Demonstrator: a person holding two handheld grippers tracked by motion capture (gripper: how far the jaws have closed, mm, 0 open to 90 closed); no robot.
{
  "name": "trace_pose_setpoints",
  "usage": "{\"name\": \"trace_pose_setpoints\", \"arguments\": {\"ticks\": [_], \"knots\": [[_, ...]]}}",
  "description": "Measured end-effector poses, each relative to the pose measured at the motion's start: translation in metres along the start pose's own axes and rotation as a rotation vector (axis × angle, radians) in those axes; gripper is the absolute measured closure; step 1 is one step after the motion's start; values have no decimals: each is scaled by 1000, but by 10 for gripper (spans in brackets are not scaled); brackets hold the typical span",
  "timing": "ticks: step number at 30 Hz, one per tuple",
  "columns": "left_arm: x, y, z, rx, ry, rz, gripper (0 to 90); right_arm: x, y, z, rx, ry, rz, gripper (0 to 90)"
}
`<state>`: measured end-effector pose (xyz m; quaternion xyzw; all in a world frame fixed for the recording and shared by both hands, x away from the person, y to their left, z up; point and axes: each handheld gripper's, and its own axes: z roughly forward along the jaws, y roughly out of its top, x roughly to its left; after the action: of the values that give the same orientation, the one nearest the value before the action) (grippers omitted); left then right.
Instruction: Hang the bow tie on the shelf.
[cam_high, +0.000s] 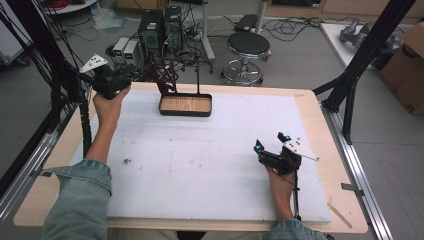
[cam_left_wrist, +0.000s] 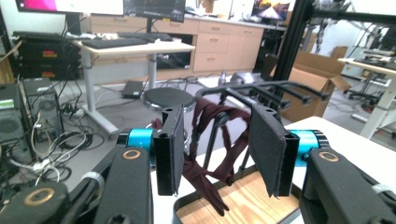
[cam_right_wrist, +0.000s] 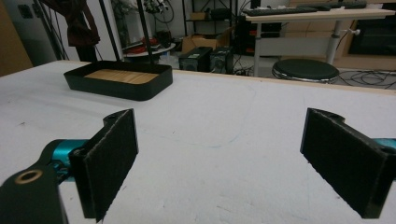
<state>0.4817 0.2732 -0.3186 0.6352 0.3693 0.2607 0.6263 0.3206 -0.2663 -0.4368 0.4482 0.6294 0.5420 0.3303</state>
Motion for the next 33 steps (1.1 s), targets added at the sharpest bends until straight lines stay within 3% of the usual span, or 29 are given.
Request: {"name": "trace_pose_setpoints", "arguments": {"ticks": [6,11,33], "knots": [[-7,7,-11,-28,-31,17,505,-1,0,0,-5,-3,3,104],[-12,9,-18,-27,-26,36,461,-1,0,0,0,0,7,103],[-36,-4,-52,-5,-50,93,230,1,0,1,6,-2,0,104]]}}
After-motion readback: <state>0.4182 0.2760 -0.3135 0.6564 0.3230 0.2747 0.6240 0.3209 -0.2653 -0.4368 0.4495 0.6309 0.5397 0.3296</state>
